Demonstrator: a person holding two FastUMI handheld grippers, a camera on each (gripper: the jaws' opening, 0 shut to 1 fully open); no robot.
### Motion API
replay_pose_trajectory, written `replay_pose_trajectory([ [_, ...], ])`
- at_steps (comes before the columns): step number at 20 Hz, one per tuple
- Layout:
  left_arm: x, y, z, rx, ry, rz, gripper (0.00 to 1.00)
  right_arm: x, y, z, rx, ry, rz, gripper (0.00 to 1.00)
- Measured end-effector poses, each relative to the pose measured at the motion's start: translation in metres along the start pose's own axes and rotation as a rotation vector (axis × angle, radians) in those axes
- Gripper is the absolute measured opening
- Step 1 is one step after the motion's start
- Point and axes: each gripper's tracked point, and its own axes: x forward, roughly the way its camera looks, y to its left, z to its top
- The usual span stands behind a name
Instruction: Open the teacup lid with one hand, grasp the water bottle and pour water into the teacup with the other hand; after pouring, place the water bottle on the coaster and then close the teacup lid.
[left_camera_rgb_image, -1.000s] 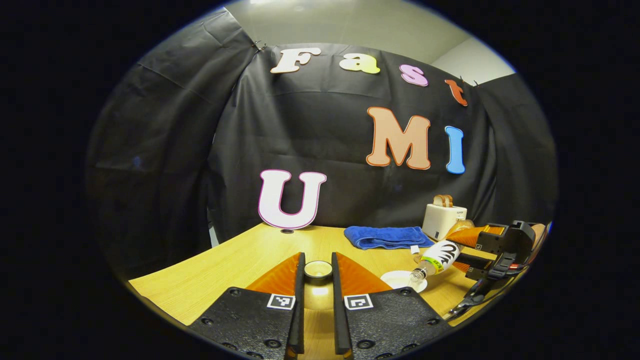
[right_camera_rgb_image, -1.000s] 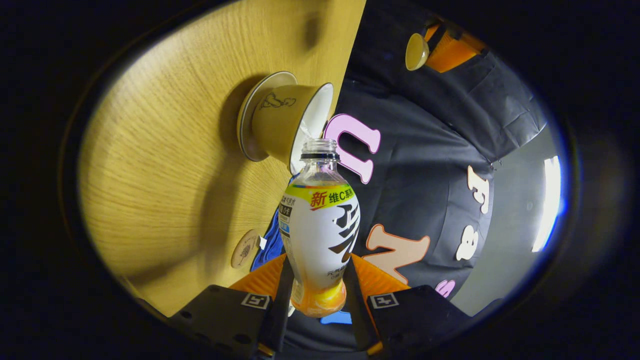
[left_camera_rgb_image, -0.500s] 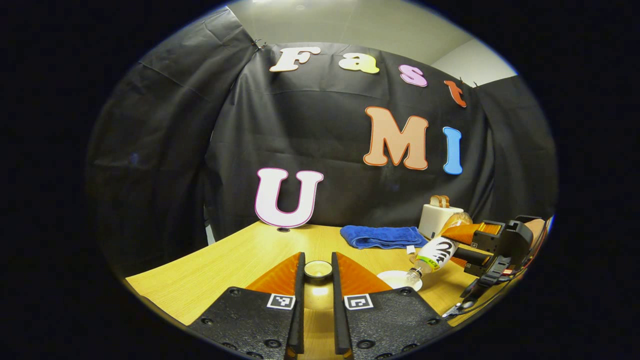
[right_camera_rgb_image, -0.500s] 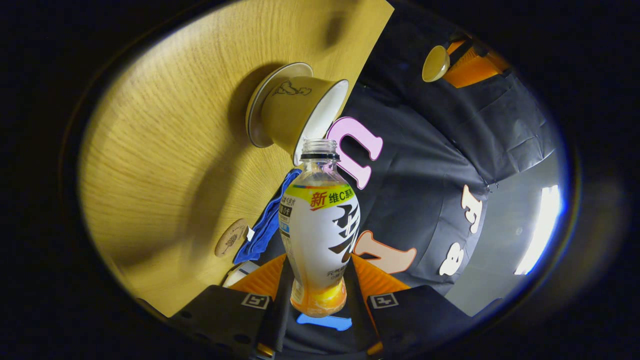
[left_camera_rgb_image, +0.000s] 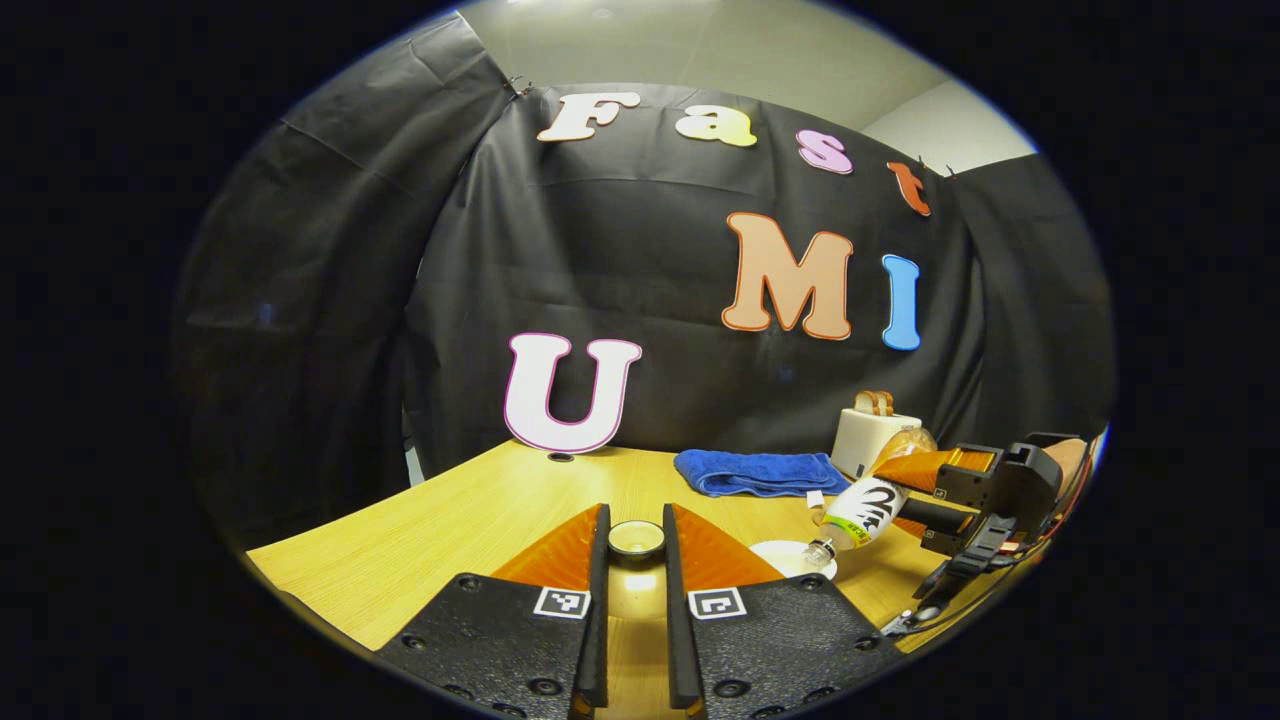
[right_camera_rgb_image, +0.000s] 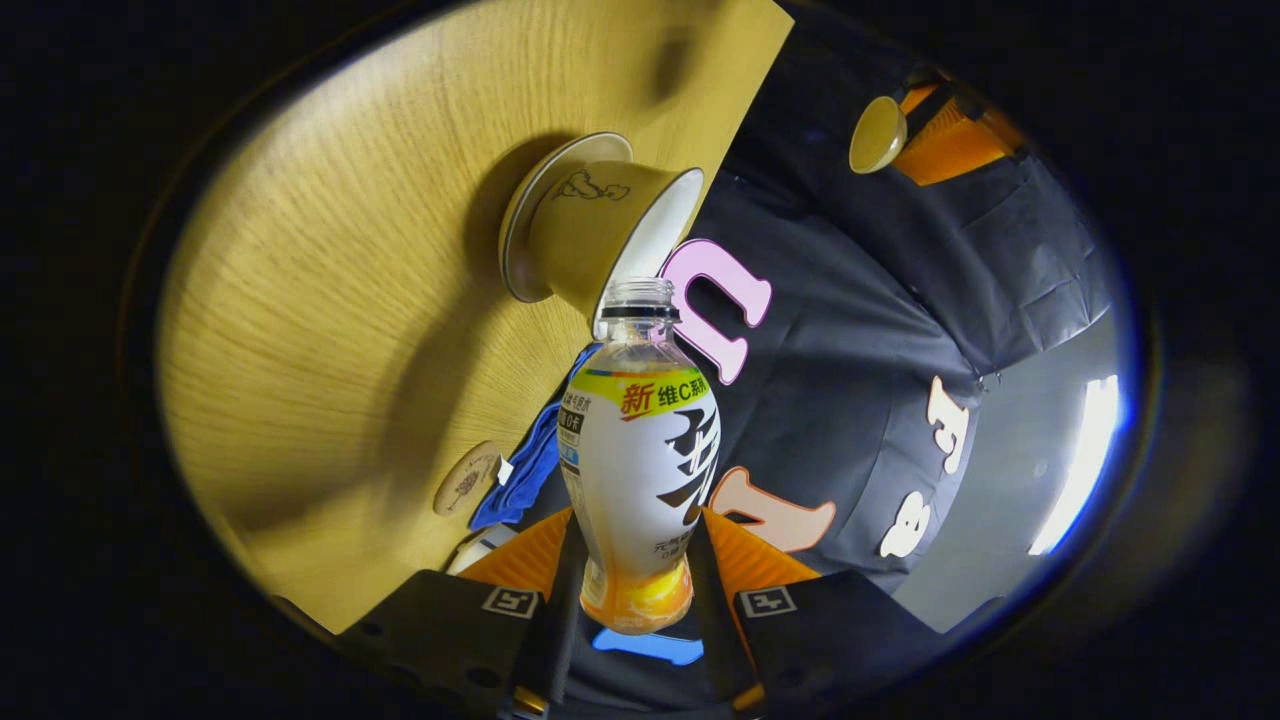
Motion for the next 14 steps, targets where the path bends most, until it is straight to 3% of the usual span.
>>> replay_pose_trajectory([
  [10, 0.0, -0.002, -0.001, 0.003, 0.001, -0.006, 0.21, -0.01, 0.009, -0.004, 0.456, 0.07, 0.052, 0.58],
  [14, 0.0, -0.003, -0.002, 0.0, 0.004, -0.009, 0.21, -0.015, 0.027, -0.005, 0.726, 0.101, 0.121, 0.58],
])
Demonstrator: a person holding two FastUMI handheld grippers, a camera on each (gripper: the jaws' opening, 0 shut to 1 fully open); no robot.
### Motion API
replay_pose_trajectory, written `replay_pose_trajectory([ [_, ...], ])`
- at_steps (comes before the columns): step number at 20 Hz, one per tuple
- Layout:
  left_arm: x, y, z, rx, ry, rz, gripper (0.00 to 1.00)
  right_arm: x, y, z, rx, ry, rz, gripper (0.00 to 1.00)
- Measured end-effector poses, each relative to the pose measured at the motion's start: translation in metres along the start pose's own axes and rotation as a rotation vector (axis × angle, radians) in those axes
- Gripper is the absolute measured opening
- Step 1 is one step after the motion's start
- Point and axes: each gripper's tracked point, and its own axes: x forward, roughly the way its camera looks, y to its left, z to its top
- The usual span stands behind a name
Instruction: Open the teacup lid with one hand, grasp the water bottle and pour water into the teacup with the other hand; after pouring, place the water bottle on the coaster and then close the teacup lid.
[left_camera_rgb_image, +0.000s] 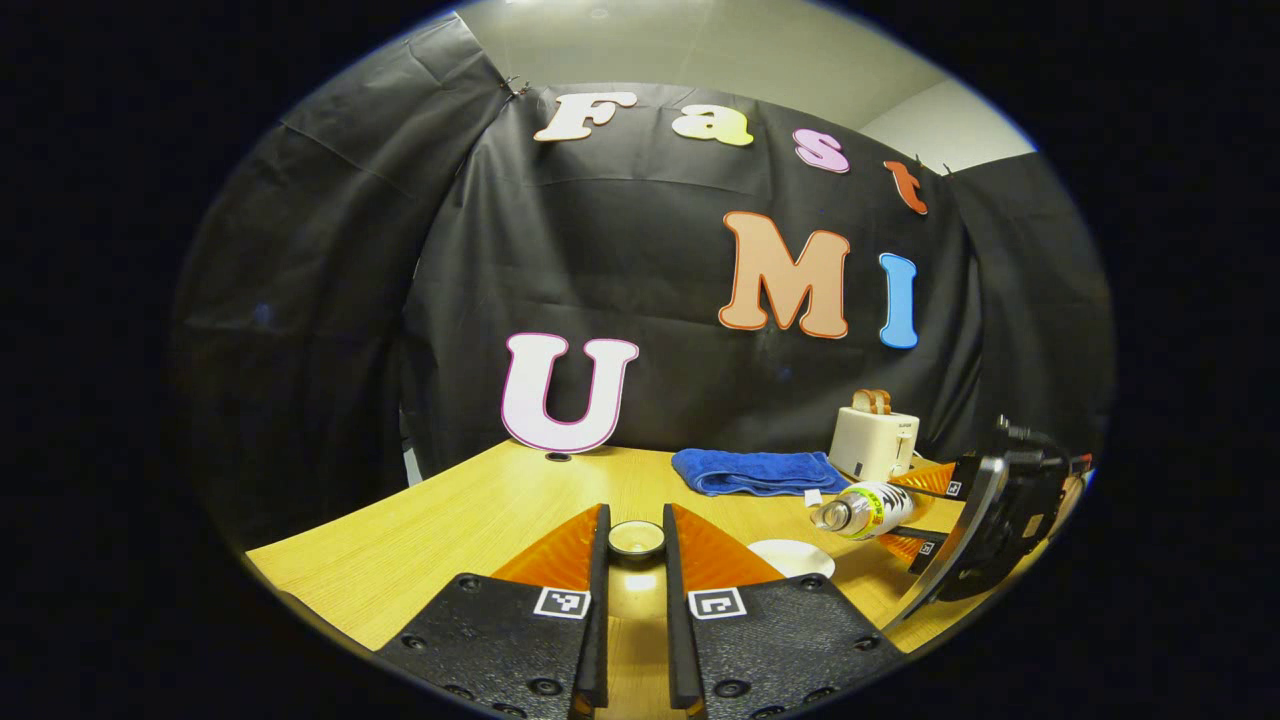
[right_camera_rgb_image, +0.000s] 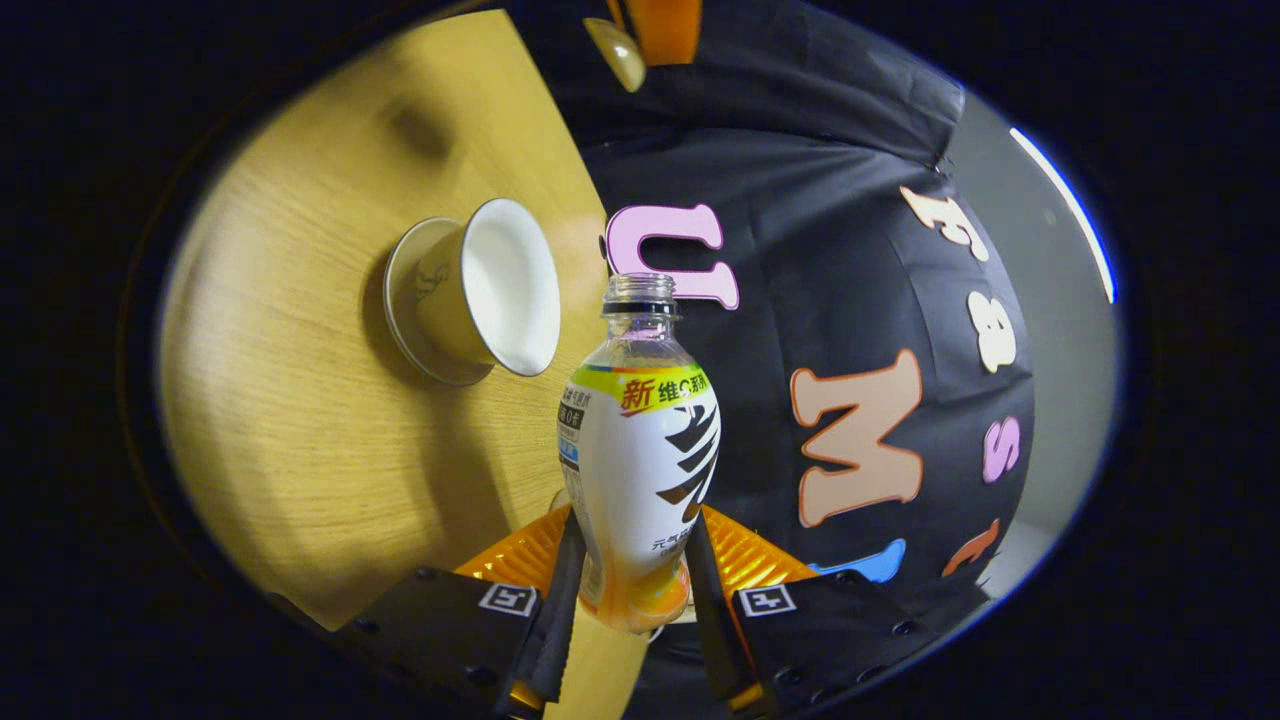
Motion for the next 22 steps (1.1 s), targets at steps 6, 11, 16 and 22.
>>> replay_pose_trajectory([
  [6, 0.0, -0.006, -0.002, -0.006, 0.006, -0.014, 0.21, 0.004, 0.0, -0.013, 0.29, 0.037, 0.048, 0.59],
  [11, 0.001, -0.013, -0.001, -0.01, 0.001, -0.028, 0.21, 0.01, -0.005, -0.029, 0.484, 0.062, 0.047, 0.57],
  [16, 0.004, -0.019, 0.0, 0.0, 0.01, -0.037, 0.21, 0.018, -0.019, -0.039, 0.658, 0.054, 0.054, 0.58],
  [22, 0.005, -0.028, 0.006, 0.022, 0.001, -0.043, 0.21, 0.039, -0.033, -0.054, 0.859, 0.066, 0.042, 0.58],
])
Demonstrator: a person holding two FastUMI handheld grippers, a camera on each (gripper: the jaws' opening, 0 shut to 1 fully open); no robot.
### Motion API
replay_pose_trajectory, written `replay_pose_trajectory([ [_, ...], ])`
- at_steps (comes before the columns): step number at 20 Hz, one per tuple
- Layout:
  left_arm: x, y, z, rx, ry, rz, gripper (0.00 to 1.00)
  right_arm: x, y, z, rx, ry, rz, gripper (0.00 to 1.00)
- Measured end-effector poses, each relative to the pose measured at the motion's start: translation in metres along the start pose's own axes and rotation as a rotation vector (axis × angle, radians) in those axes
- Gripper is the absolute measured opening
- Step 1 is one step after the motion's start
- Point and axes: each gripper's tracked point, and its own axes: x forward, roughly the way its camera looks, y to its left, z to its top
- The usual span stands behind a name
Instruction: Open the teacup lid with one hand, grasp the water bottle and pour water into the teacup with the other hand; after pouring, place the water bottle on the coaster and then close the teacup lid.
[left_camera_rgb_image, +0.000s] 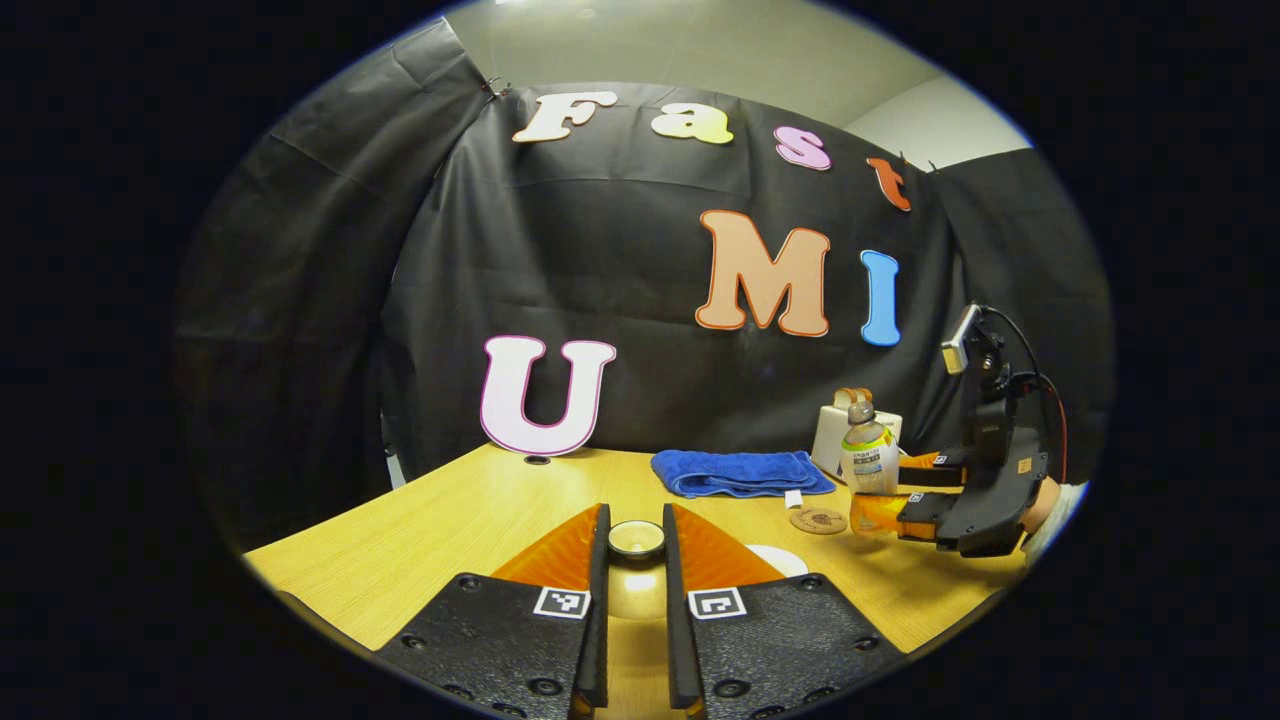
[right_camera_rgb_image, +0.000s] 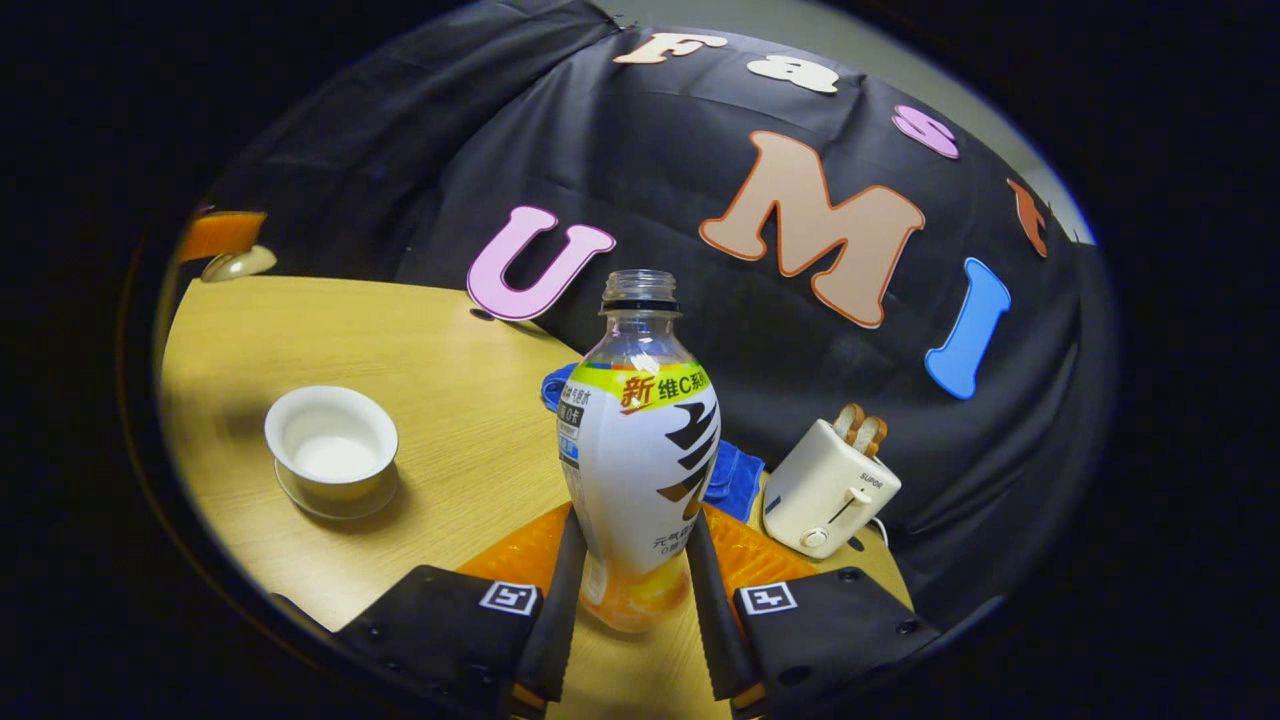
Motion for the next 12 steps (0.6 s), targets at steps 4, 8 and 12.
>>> replay_pose_trajectory([
  [4, 0.002, -0.008, 0.001, 0.015, -0.002, -0.009, 0.21, 0.003, -0.004, -0.007, 0.083, -0.013, -0.004, 0.59],
  [8, 0.004, -0.016, -0.001, 0.02, 0.006, -0.021, 0.21, 0.015, -0.005, -0.011, 0.176, -0.029, 0.007, 0.58],
  [12, 0.005, -0.02, -0.002, 0.032, 0.012, -0.03, 0.21, 0.035, -0.012, -0.017, 0.292, -0.038, 0.002, 0.58],
])
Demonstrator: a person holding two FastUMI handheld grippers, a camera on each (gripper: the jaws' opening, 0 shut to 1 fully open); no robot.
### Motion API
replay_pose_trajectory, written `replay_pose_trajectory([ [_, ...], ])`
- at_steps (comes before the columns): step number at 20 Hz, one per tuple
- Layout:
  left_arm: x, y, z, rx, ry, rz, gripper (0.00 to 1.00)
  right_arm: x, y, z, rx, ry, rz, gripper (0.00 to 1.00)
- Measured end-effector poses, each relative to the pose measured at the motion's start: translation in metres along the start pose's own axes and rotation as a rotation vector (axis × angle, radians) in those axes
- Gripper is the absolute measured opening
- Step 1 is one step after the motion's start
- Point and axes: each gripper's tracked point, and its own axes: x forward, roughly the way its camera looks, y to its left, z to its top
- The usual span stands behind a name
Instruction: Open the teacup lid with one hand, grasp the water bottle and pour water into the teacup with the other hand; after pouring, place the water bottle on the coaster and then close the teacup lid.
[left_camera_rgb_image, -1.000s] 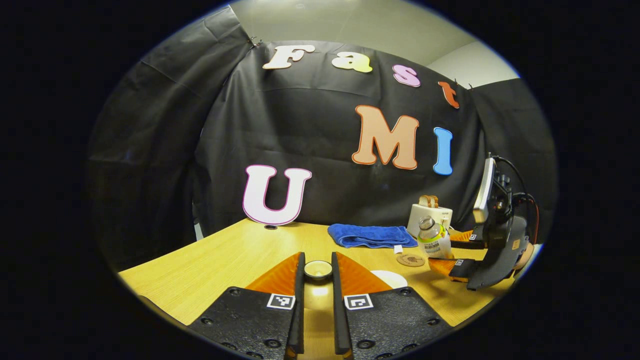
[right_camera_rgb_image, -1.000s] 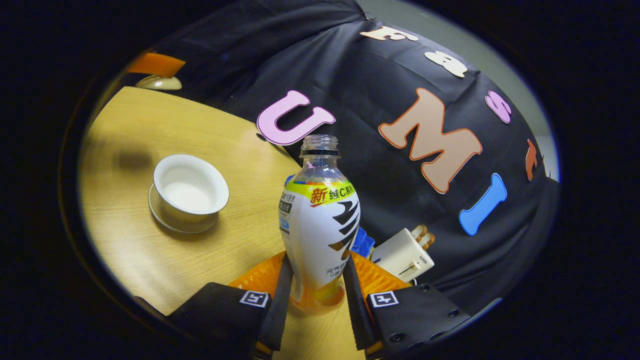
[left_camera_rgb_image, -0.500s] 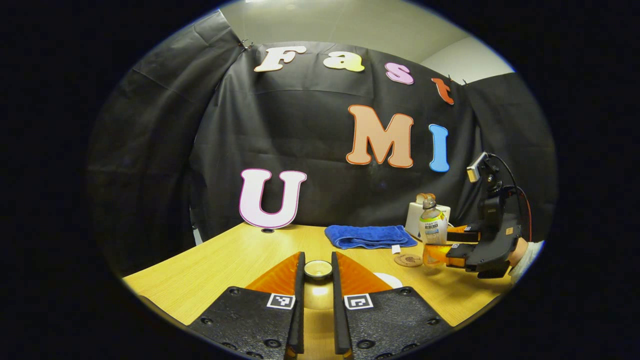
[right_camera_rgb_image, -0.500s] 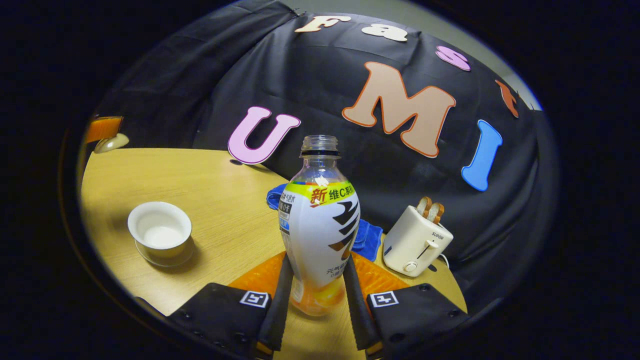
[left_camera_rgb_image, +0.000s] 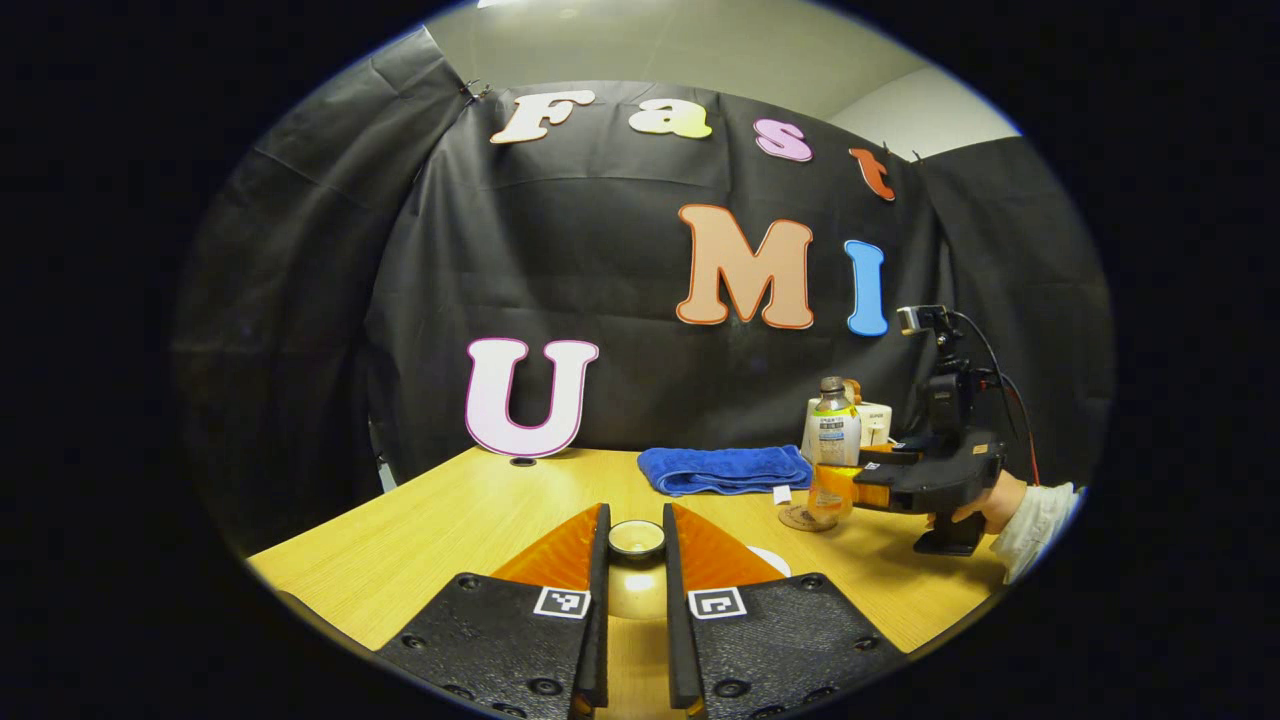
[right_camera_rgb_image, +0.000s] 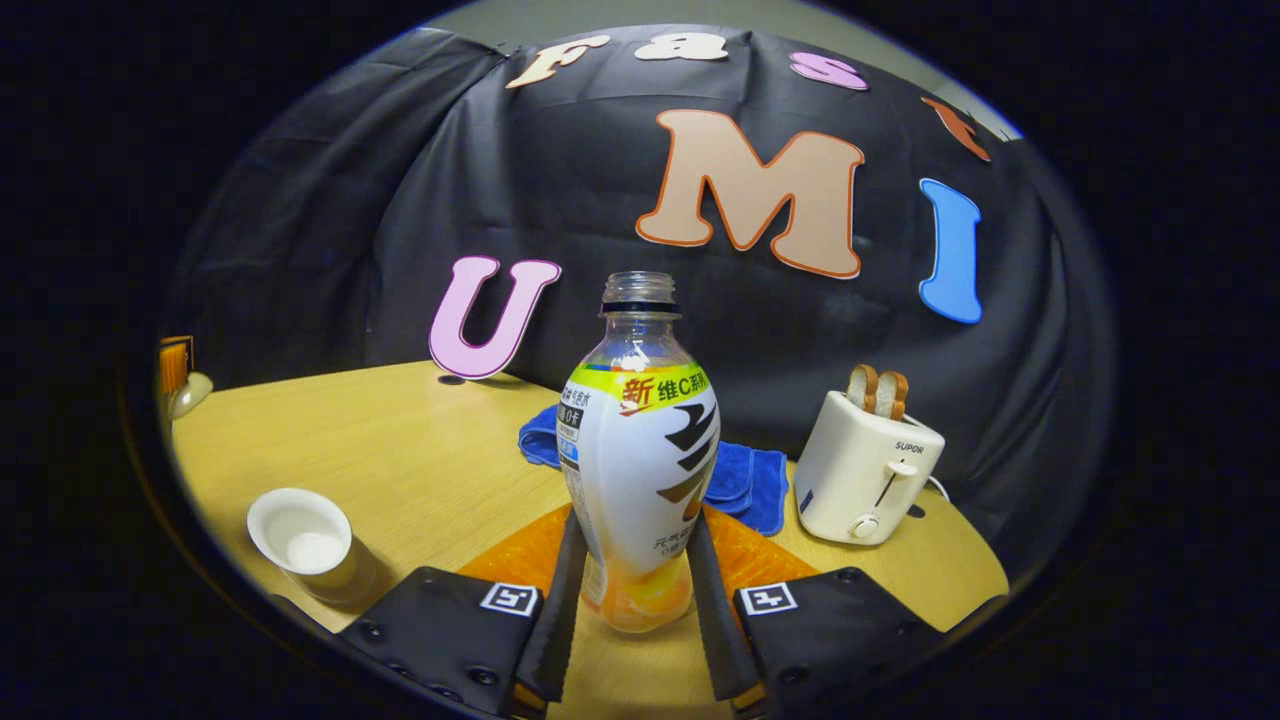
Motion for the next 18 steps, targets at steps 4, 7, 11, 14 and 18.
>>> replay_pose_trajectory([
  [4, 0.001, -0.001, -0.003, 0.003, 0.003, -0.003, 0.21, 0.015, -0.006, 0.006, 0.07, -0.014, -0.026, 0.58],
  [7, 0.002, -0.001, -0.007, -0.006, 0.013, -0.005, 0.21, 0.026, -0.008, 0.007, 0.14, -0.015, -0.031, 0.58],
  [11, 0.002, 0.002, -0.01, -0.008, 0.022, -0.002, 0.21, 0.035, -0.015, 0.002, 0.182, -0.004, -0.058, 0.58],
  [14, 0.002, 0.003, -0.012, -0.009, 0.024, 0.0, 0.21, 0.039, -0.016, -0.005, 0.197, 0.019, -0.061, 0.58],
  [18, 0.002, 0.001, -0.014, -0.017, 0.028, -0.005, 0.21, 0.04, -0.014, -0.007, 0.17, 0.029, -0.065, 0.61],
])
